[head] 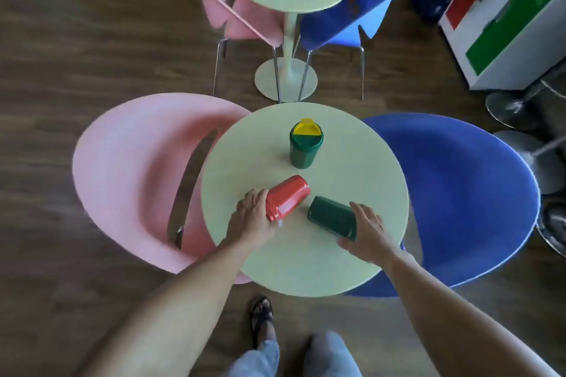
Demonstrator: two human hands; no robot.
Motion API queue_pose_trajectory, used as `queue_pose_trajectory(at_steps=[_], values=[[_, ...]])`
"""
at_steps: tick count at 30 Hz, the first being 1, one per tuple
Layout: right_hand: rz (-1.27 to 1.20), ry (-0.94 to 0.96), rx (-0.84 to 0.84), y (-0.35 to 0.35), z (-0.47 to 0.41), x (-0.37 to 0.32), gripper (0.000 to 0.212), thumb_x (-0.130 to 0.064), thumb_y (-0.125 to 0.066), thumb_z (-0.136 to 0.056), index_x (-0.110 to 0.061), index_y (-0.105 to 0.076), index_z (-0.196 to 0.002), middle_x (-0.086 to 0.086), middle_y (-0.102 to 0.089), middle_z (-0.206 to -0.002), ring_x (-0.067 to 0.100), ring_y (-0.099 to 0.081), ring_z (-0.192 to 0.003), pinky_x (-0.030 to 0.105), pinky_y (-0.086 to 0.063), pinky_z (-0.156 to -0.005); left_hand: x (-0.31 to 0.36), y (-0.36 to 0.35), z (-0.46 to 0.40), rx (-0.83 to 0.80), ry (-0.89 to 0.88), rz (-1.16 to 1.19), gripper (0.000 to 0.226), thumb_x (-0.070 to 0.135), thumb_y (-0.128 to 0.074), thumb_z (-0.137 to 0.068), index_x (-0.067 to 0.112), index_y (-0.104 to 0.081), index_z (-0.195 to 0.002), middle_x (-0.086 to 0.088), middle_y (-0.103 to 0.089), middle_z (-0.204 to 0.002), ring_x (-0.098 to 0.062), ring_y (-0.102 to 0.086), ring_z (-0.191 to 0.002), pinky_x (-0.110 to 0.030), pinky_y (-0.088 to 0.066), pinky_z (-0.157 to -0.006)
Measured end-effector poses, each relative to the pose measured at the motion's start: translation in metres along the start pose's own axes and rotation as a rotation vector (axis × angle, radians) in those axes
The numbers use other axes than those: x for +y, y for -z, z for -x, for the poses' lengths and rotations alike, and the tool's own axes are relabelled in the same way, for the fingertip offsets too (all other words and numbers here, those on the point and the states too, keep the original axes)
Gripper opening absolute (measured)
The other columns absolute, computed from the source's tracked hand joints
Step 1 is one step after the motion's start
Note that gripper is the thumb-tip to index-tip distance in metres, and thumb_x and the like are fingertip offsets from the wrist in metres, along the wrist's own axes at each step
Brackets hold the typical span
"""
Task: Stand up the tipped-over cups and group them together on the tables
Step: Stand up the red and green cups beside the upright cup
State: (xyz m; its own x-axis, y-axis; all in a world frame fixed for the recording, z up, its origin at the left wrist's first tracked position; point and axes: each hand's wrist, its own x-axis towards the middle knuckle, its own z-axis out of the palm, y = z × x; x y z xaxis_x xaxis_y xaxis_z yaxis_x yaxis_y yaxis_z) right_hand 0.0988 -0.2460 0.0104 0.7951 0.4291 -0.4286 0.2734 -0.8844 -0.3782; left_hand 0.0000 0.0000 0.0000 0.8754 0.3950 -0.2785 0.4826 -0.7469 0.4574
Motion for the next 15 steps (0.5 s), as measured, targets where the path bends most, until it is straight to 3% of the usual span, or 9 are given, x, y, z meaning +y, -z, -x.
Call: queue_pose_trajectory(at_steps=[8, 11, 15], values=[[0.038, -0.009, 0.048, -0.021, -0.018, 0.025, 0.098, -0.037, -0.078, -0.073, -0.026, -0.018, -0.149, 0.006, -0.018, -0.156, 0.032, -0.031, -0.135, 0.044, -0.036, -0.108, -0.011, -0.026, -0.026, -0.011, 0.084, -0.023, 0.100, 0.045, -0.076, -0.073, 0.022, -0.017, -0.150, -0.010, -0.021, -0.157, -0.033, -0.030, -0.138, -0.048, -0.037, -0.105], [0.039, -0.015, 0.065, -0.023, -0.019, 0.034, 0.099, -0.035, -0.079, -0.074, -0.025, -0.017, -0.150, 0.007, -0.014, -0.159, 0.034, -0.029, -0.138, 0.045, -0.034, -0.110, -0.010, -0.031, -0.027, -0.020, 0.093, -0.012, 0.099, 0.041, -0.078, -0.072, 0.021, -0.021, -0.149, -0.008, -0.027, -0.154, -0.031, -0.038, -0.133, -0.045, -0.042, -0.101], [0.018, 0.004, 0.040, -0.023, -0.023, 0.043, 0.100, -0.036, -0.080, -0.073, -0.018, -0.019, -0.151, 0.006, -0.021, -0.157, 0.031, -0.031, -0.138, 0.041, -0.030, -0.113, -0.006, -0.036, -0.026, -0.002, 0.118, 0.004, 0.093, 0.037, -0.077, -0.074, 0.022, -0.023, -0.148, -0.006, -0.031, -0.150, -0.027, -0.047, -0.126, -0.042, -0.049, -0.091]])
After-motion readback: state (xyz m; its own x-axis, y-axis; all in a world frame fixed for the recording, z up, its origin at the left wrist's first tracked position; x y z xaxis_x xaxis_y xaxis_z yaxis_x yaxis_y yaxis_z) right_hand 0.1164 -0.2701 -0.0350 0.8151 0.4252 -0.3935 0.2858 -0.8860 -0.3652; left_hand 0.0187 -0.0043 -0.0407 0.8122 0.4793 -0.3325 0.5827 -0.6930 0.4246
